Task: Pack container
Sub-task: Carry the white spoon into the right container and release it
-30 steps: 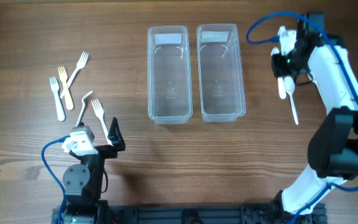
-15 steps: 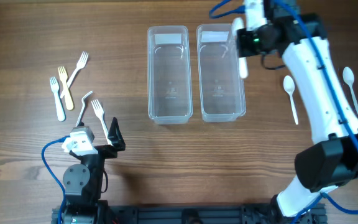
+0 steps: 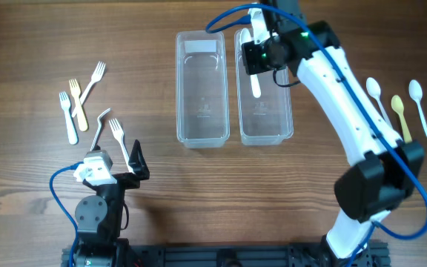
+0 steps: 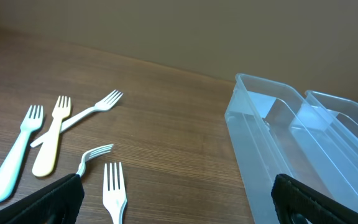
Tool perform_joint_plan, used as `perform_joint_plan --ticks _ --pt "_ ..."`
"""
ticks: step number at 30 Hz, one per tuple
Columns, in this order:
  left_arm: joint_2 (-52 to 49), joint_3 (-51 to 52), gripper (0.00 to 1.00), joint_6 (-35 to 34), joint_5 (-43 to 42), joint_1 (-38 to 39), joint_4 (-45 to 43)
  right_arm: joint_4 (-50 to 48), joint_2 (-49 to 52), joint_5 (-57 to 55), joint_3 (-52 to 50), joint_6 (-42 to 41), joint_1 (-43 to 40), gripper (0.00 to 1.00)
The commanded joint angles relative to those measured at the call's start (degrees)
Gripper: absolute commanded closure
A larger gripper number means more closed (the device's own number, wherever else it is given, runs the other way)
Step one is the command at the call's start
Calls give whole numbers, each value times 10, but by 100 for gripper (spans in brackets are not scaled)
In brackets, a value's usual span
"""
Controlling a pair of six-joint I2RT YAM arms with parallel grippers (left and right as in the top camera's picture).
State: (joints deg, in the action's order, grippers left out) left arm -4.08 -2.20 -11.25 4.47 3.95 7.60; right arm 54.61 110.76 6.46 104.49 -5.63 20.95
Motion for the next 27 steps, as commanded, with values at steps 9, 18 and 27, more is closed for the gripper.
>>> perform_joint_plan --ticks 9,18,27 --pt "1 1 0 5 3 -3 2 -7 79 -62 8 -24 0 96" --pt "1 1 0 5 3 -3 2 -15 120 -99 -30 -36 -7 93" --pt "1 1 0 5 3 -3 2 -19 133 -99 -30 -33 -11 44"
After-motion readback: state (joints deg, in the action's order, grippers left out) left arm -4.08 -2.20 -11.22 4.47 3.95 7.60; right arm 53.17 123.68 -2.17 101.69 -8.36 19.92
